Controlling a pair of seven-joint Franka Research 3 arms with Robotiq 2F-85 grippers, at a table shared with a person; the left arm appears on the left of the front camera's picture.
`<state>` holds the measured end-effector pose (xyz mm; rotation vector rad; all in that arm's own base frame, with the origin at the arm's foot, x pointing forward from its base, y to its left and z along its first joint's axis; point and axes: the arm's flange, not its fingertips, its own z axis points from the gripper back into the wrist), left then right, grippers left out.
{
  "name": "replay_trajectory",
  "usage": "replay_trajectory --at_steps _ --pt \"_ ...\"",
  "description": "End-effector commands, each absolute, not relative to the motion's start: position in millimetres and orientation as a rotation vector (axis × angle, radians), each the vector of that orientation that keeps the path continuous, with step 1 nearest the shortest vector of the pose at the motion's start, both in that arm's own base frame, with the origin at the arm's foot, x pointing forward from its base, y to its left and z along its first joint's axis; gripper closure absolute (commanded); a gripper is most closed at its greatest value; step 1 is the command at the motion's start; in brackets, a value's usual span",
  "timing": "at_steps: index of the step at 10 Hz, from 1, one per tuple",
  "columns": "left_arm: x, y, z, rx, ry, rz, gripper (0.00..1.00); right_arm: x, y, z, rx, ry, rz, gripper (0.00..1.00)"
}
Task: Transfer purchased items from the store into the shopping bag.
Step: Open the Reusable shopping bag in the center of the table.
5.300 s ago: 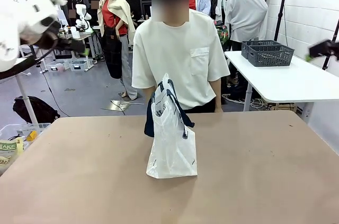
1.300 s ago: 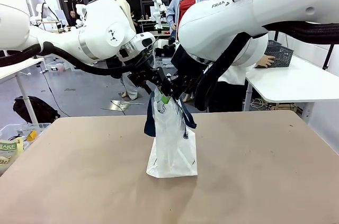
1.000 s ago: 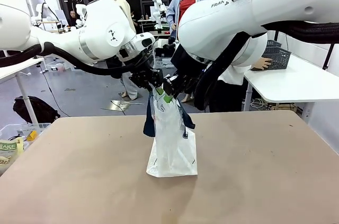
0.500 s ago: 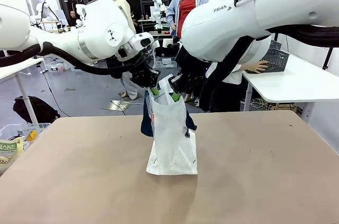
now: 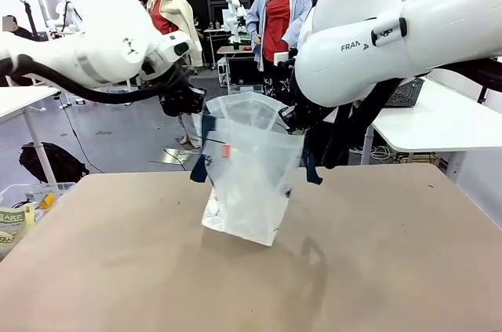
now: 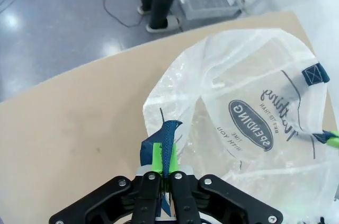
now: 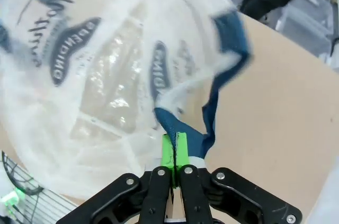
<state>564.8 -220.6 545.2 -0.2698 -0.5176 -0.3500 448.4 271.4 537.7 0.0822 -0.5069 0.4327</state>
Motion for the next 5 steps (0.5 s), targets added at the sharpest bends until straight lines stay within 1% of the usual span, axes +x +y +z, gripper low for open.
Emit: replay_trajectory --at_steps 1,2,5 --pt "554 -190 529 -0.243 -0.572 -0.321 1.00 445 273 532 0.069 -0.484 0.369 1.00" --pt "553 -179 524 -0.257 -0.577 -0.272 1.00 446 269 532 0.080 -0.488 0.351 1.00" --pt "552 -159 517 -0.297 -0.578 -0.237 1.00 447 273 539 0.110 -0.507 0.375 1.00"
